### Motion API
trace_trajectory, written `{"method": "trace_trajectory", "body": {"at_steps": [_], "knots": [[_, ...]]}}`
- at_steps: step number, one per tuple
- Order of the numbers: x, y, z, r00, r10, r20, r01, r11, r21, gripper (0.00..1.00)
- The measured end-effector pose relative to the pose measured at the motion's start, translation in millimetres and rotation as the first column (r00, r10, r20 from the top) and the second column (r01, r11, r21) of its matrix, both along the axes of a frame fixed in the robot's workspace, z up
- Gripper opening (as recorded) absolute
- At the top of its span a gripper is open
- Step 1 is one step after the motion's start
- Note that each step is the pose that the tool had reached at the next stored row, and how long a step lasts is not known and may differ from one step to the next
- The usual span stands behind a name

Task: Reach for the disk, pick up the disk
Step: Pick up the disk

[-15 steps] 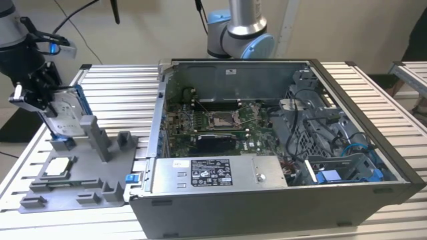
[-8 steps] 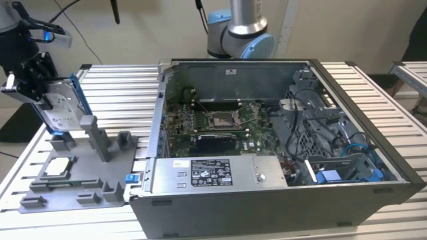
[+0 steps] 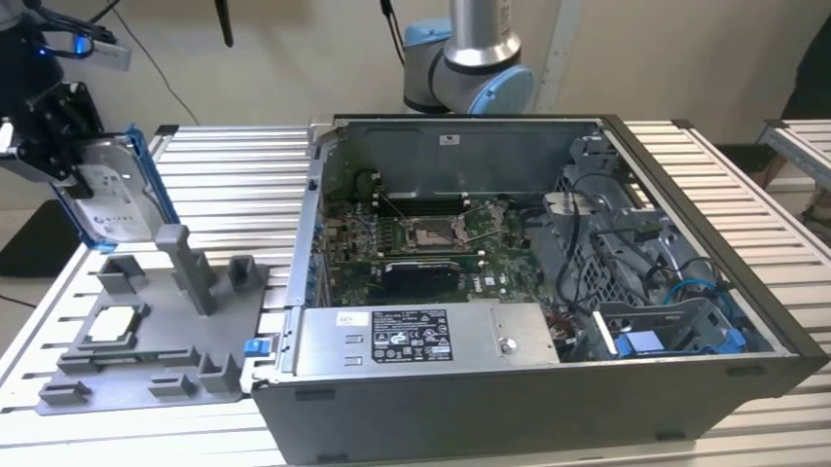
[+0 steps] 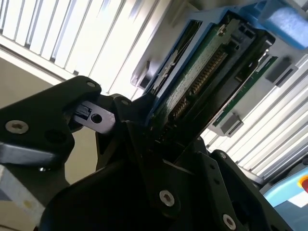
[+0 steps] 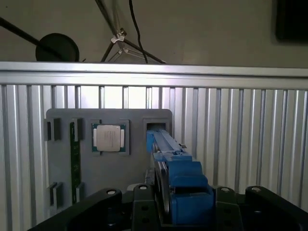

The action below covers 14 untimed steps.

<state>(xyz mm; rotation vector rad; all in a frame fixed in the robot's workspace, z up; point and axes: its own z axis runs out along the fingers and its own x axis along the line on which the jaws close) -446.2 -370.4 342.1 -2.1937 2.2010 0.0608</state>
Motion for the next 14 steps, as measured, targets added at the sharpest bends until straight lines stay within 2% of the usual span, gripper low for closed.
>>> {"method": "trace_trajectory", "body": {"at_steps": [14], "knots": [[-0.2,-0.2,36.2,1.0000,0.000,0.0000,0.000,1.0000,0.0000,0.00]]}}
